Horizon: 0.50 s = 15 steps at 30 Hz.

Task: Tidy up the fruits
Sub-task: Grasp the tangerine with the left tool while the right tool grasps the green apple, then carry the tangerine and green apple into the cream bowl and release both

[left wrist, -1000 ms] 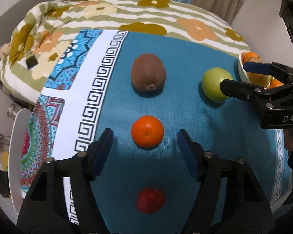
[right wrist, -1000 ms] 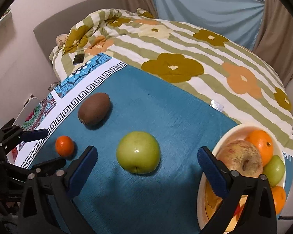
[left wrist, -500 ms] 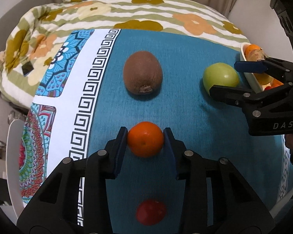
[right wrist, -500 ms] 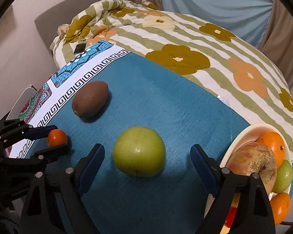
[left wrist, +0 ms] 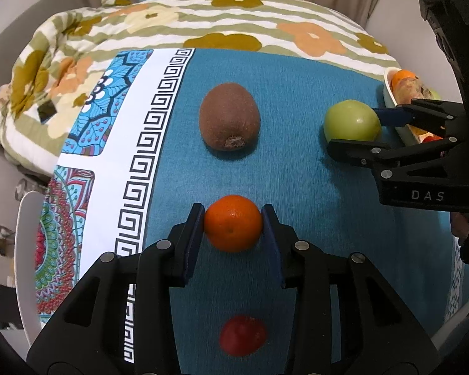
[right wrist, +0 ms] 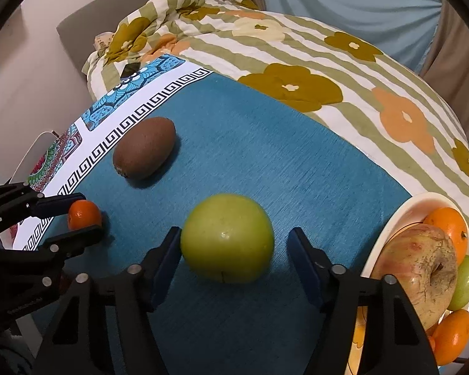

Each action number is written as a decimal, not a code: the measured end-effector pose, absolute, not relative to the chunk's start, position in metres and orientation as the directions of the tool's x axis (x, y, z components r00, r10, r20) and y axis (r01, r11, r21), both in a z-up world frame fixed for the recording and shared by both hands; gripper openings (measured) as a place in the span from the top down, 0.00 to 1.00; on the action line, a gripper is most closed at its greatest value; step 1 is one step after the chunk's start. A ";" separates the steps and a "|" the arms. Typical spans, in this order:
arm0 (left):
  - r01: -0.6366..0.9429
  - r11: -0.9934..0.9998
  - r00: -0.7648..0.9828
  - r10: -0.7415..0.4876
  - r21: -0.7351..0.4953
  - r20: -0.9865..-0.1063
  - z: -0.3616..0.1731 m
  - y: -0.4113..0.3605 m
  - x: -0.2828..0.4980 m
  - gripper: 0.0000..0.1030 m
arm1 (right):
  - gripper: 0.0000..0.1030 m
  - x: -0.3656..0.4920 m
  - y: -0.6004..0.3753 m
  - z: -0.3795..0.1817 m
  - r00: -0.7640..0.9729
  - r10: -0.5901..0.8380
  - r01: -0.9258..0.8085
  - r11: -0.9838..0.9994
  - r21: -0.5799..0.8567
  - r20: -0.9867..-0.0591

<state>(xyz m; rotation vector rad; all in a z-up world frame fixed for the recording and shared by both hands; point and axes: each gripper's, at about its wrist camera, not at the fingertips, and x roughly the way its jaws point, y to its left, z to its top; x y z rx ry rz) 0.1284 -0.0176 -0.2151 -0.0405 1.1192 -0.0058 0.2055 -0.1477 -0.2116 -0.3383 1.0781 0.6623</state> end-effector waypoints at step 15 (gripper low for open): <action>-0.054 0.998 0.488 0.016 -0.012 -0.873 -0.179 -0.017 0.110 0.60 | 0.50 0.185 -0.159 -0.182 0.347 0.396 -0.648 0.757 0.089 -0.850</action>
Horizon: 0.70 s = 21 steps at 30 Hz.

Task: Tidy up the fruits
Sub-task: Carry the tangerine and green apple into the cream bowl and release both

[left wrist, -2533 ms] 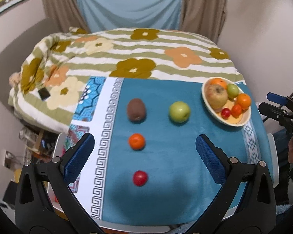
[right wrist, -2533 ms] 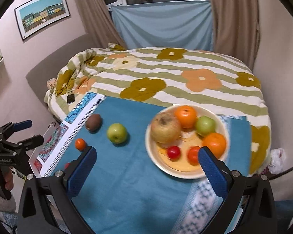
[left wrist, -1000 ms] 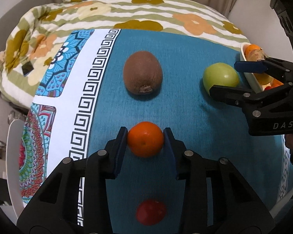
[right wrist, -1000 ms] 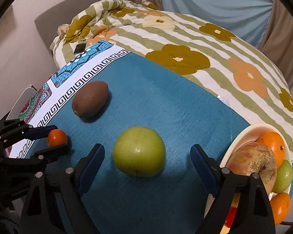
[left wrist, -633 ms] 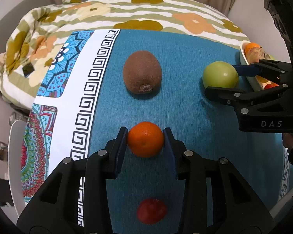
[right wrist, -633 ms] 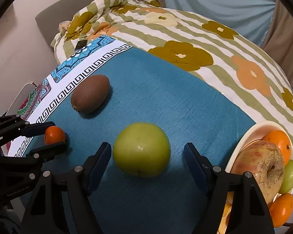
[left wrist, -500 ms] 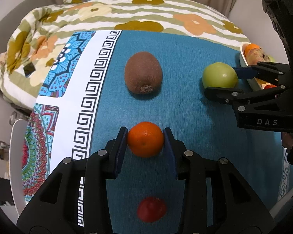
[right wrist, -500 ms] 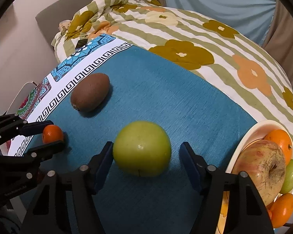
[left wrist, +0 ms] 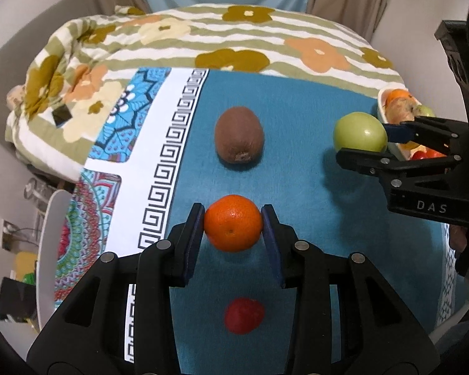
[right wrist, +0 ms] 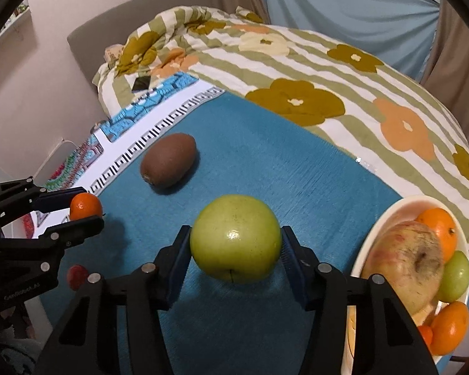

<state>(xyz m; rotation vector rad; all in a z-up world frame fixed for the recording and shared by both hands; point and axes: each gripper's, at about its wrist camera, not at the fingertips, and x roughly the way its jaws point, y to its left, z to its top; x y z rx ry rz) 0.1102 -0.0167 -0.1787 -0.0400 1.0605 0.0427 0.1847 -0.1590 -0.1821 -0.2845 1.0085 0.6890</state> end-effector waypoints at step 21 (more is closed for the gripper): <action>0.130 0.991 0.603 -0.100 -0.026 -0.791 -0.108 -0.135 0.116 0.60 | 0.50 0.153 -0.295 -0.118 0.501 0.353 -0.485 0.871 0.081 -0.791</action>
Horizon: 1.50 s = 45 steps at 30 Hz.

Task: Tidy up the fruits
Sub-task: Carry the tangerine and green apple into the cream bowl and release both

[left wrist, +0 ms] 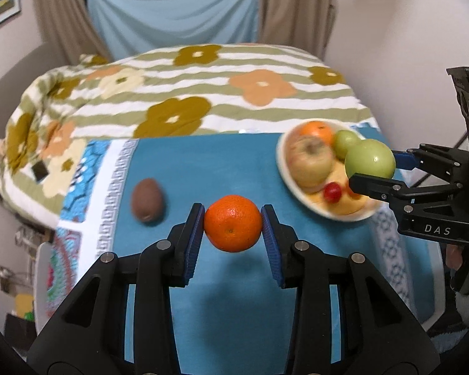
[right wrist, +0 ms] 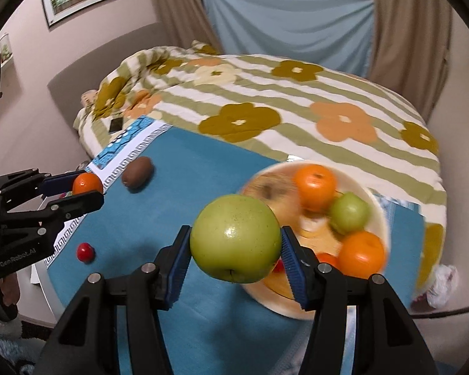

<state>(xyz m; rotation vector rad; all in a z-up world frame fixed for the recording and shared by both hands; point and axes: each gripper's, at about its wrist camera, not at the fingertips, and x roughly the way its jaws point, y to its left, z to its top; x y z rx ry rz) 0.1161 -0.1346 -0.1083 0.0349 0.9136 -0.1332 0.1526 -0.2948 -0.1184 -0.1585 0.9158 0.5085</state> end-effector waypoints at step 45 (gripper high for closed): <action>0.392 0.920 0.491 -0.220 -0.012 -0.843 -0.144 -0.227 0.180 0.00 | 0.50 0.184 -0.371 -0.126 0.560 0.236 -0.260 0.960 0.102 -0.794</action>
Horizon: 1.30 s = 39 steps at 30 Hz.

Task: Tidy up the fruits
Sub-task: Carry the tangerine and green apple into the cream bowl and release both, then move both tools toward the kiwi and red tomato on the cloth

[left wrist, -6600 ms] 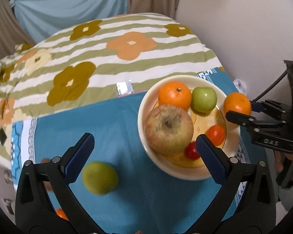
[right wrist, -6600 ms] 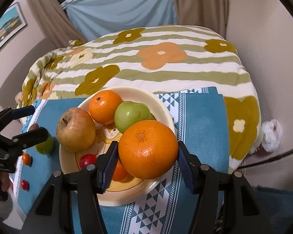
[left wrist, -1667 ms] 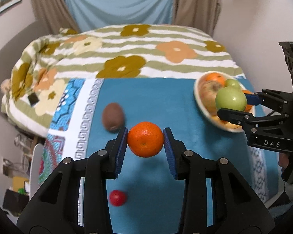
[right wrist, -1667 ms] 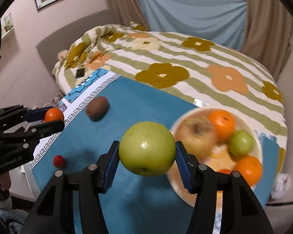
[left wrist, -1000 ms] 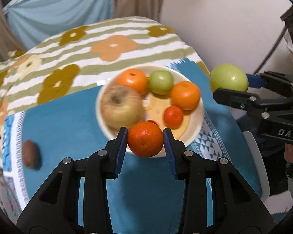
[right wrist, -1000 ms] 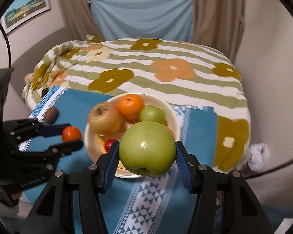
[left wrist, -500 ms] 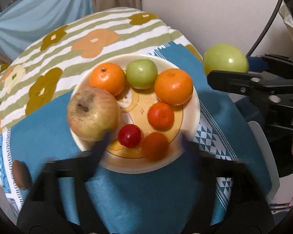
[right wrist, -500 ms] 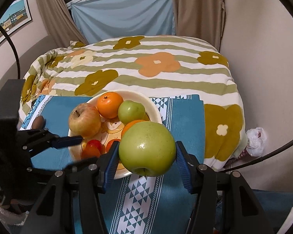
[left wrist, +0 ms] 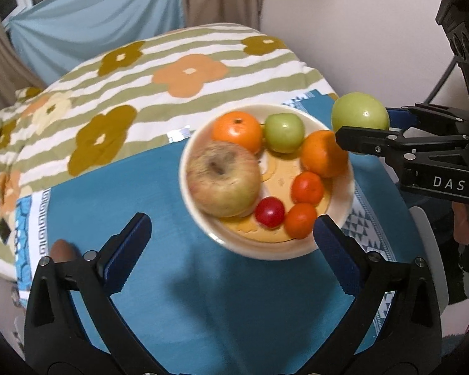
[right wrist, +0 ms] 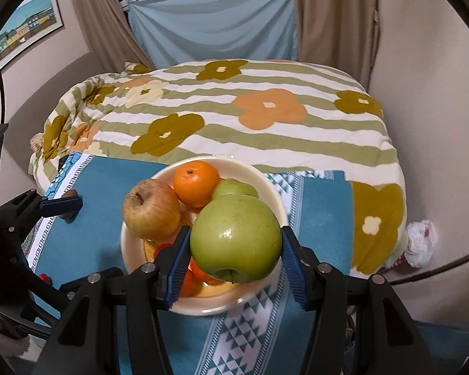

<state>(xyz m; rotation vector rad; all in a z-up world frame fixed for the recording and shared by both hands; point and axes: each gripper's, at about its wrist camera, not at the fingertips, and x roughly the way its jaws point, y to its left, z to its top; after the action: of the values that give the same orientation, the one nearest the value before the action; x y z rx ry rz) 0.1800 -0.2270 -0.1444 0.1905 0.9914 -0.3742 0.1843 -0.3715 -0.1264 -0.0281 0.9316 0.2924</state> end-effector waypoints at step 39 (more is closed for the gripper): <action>0.217 0.974 0.519 -0.065 0.058 -0.852 -0.142 -0.185 0.128 0.00 | 0.00 0.169 -0.354 -0.124 0.555 0.338 -0.440 0.895 0.077 -0.760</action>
<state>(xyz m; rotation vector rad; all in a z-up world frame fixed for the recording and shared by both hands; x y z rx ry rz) 0.1278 -0.1853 -0.1419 0.1643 1.0125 -0.1702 0.1687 -0.3542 -0.1242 -0.1273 0.8686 0.4611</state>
